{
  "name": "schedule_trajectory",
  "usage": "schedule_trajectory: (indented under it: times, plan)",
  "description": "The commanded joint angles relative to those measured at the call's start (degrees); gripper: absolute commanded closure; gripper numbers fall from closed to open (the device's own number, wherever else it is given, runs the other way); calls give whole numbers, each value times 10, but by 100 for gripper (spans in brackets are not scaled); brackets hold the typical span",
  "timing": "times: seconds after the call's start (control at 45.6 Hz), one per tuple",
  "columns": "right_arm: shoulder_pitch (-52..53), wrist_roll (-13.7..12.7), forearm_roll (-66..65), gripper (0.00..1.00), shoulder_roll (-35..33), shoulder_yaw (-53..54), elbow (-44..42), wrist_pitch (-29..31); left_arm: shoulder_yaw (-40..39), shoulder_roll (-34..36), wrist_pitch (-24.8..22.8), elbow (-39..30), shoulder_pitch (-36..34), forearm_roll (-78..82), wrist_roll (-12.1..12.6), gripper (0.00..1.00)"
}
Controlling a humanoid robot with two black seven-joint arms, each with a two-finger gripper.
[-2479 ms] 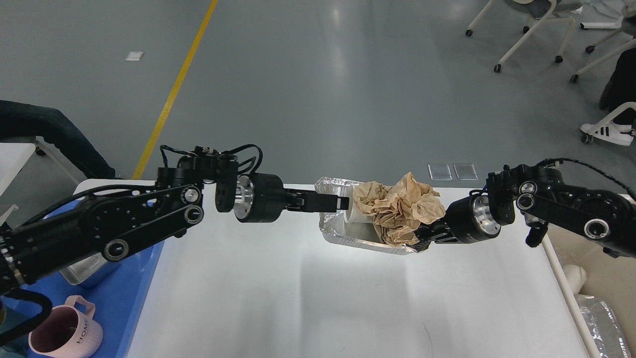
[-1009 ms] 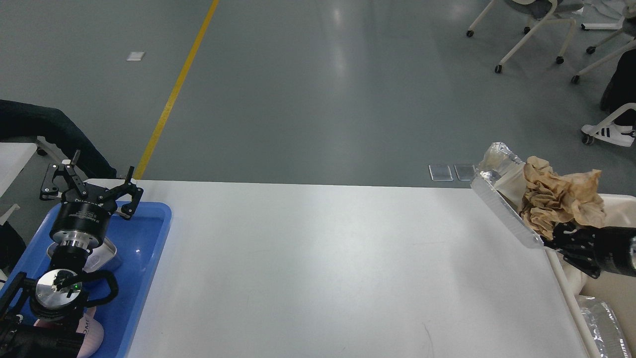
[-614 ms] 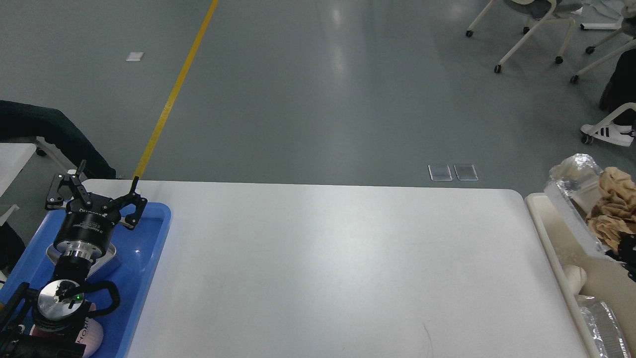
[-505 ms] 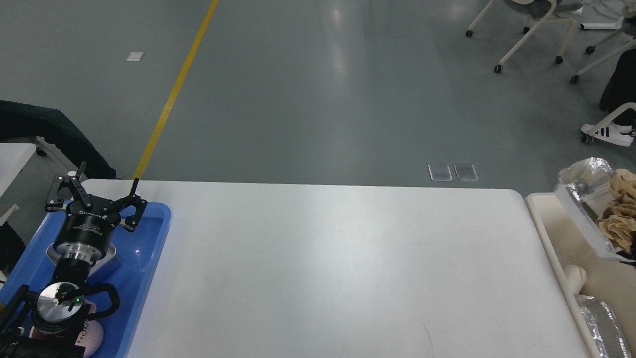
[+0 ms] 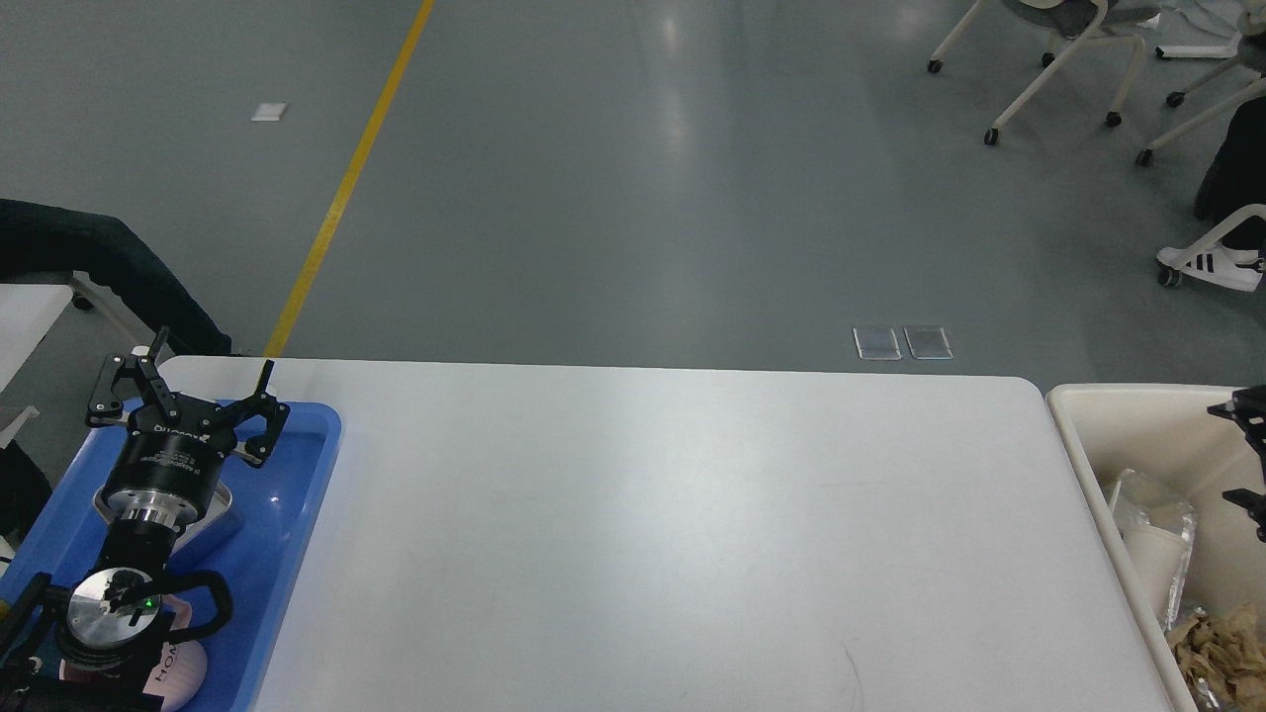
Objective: Tidy desktop
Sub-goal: 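Release the foil tray and lower the right arm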
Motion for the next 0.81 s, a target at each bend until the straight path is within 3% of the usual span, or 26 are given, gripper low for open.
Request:
schedule_trajectory:
  times: [0.0,0.132,0.241,0.417,0.68,0.724,0.79]
  plan:
    - [54,1,-12,0,64,-6,1,-71,-1,4,0,0,2,0,0,3]
    - [71,0,-17,0,107,-5,13,-74,-2,5,0,0,2,1,0,3]
    - [81,-4,26,0,114,35,77,-74,-3,5,-1,0,8,2,0,3]
    - [1,0,237,0,175,212,164,-44,-3,5,-2,-1,9,2,-1,3]
    - [-185,2,237,0,299,475,335,5,-4,4,-21,-8,18,2,-2,3]
    - [-204,9,237,0,313,491,346,10,-8,5,-25,-9,23,2,-2,3]
    - [-221,40,233,0,328,525,346,10,-10,5,-26,-10,27,2,-2,3]
